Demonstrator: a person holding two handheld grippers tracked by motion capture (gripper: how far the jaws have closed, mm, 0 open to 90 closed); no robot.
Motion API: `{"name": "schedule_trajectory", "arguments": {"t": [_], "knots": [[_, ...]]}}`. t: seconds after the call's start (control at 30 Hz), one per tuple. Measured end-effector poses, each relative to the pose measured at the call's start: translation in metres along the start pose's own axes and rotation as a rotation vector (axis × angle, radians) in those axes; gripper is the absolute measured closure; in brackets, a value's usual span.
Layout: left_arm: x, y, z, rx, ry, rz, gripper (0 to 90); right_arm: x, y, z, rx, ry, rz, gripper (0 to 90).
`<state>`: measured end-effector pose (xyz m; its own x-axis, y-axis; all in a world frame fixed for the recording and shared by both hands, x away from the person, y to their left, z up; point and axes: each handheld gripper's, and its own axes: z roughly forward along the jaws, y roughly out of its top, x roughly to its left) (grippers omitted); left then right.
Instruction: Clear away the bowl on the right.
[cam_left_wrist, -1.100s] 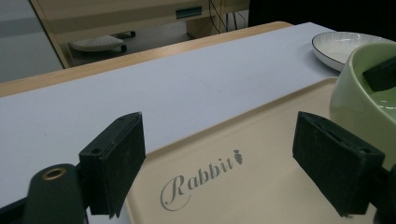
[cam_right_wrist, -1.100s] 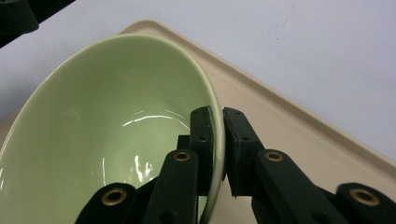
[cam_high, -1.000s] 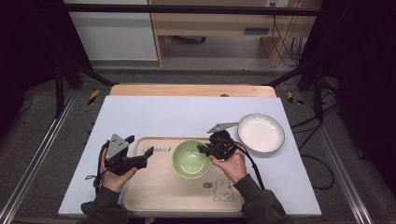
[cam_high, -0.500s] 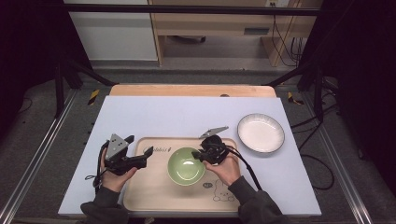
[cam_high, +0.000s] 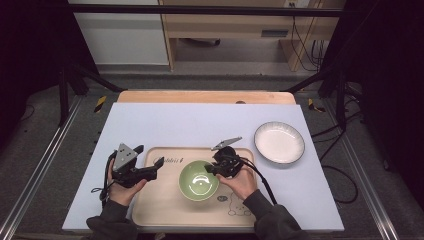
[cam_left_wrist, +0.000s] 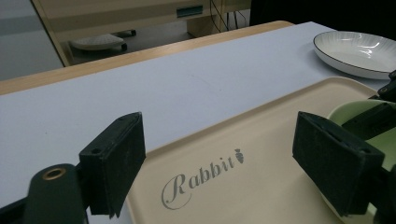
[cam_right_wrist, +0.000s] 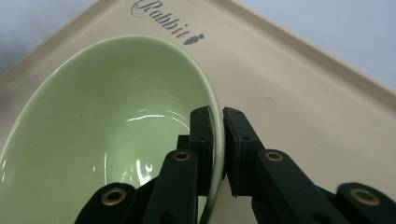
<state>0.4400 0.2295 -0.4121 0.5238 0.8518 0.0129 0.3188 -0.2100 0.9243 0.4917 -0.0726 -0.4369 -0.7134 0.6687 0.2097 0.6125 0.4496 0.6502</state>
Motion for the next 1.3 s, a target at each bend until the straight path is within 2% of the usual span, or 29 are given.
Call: {"name": "schedule_trajectory", "arguments": {"t": [0.17,0.5,0.6,0.63,0.67,0.7,0.9,1.1,1.3], "knots": [[0.000,0.000,0.000,0.002,0.000,0.000,16.9,-0.004,-0.002,0.002,-0.002,0.012,0.017,83.0],[-0.001,0.000,0.001,0.003,-0.001,0.002,16.9,-0.009,-0.005,0.005,0.015,0.000,0.021,82.8],[0.000,0.000,0.001,0.005,-0.001,0.000,16.9,-0.009,-0.005,0.006,0.008,0.001,0.010,82.6],[0.000,-0.001,0.001,0.005,-0.002,-0.001,16.9,-0.010,-0.006,0.006,0.000,-0.003,-0.009,82.5],[0.000,-0.001,0.001,0.006,-0.002,-0.001,16.9,-0.009,-0.005,0.006,0.006,0.001,0.009,82.4],[0.000,-0.001,0.001,0.006,-0.002,-0.001,16.9,-0.009,-0.005,0.005,0.003,-0.002,0.006,81.3],[0.000,0.000,0.001,0.004,-0.003,-0.002,16.8,-0.009,-0.005,-0.007,-0.061,-0.028,-0.032,72.0],[0.000,0.000,-0.001,0.000,-0.003,-0.003,16.7,-0.008,-0.005,-0.026,-0.156,-0.069,-0.068,55.5],[0.001,0.000,-0.001,0.002,-0.004,-0.007,16.4,-0.012,-0.008,-0.047,-0.247,-0.127,-0.077,40.6]]}}
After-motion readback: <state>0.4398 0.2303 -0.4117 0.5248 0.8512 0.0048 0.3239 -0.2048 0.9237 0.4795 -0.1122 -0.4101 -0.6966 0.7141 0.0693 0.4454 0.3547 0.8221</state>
